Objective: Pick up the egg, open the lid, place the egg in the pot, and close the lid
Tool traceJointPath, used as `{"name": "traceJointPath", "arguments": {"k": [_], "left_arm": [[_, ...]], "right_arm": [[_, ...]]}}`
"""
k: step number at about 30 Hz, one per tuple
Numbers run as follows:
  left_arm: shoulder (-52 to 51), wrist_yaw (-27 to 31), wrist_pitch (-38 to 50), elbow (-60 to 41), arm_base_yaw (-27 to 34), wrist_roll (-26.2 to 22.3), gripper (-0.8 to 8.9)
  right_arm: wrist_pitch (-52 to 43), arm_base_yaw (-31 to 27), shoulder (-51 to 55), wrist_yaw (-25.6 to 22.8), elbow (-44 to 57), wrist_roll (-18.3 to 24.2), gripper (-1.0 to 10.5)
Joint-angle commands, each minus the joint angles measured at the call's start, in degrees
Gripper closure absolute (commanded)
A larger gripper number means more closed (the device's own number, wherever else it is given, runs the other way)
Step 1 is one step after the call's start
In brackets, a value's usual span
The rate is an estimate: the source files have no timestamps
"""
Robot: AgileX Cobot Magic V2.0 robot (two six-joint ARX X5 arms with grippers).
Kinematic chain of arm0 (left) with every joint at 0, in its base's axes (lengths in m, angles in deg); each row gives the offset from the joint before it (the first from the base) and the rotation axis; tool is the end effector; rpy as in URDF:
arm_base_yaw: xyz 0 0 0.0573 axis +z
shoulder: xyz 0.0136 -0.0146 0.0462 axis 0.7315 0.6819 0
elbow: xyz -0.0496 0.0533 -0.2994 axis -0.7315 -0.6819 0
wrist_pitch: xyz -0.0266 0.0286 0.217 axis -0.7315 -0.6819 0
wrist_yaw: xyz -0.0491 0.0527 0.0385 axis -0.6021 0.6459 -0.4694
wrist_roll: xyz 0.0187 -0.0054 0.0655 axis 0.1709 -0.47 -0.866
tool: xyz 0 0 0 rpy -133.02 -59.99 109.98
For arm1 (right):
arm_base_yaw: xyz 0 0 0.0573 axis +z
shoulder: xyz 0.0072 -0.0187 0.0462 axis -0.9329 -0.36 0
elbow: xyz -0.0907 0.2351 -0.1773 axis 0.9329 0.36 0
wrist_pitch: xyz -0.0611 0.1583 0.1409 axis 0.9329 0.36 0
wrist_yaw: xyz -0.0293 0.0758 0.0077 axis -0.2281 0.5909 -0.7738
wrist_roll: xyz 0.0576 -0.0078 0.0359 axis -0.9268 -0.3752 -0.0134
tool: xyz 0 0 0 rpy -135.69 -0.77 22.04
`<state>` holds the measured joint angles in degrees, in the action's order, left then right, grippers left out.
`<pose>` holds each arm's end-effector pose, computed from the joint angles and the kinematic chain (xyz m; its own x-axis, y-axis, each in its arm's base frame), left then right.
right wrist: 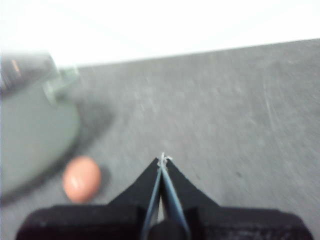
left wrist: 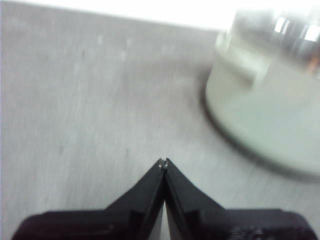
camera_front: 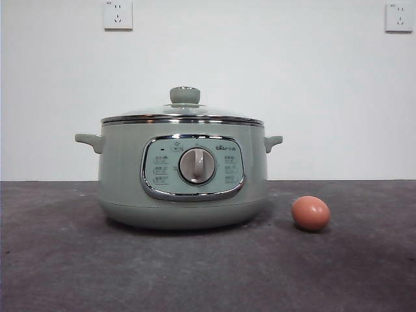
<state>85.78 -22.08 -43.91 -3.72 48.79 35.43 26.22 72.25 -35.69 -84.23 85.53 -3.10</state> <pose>0.0466 -0.0080 0.1637 0.9523 -0.1579 -0.2611 0.1085 0.9750 -0.1941 0.0378 0.0062 0.1647 0.9836 0.1372 -0.1171 -0.1191 0.9816 0.1495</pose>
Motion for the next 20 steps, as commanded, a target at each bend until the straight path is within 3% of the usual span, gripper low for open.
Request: {"name": "traceJointPath", "arguments": {"k": [1,4,12,15,20], "left_arm": [[0.22,-0.76,0.42,2.71,0.15,3.43,8.2],[1.33,-2.19,-1.14,6.69,0.15,4.04,8.2],[8.79,-6.49,-8.81,20.9,0.15,3.23,8.2],[12.26,-8.5,-12.28,27.17,0.15,2.01,8.2],[18.1,-11.34,-21.62,38.42,0.15,-2.82,8.2]], "right_arm": [[-2.51,-0.02,-0.02,0.22,-0.83,-10.6,9.6],[-2.58,-0.02,-0.72,0.92,-3.23,-13.27,9.6],[1.51,-0.02,-9.05,4.35,-16.9,-12.85,9.6],[7.78,-0.02,-14.34,6.32,-25.14,-9.09,9.6],[22.56,-0.02,-24.39,9.07,-40.15,1.57,9.6]]}}
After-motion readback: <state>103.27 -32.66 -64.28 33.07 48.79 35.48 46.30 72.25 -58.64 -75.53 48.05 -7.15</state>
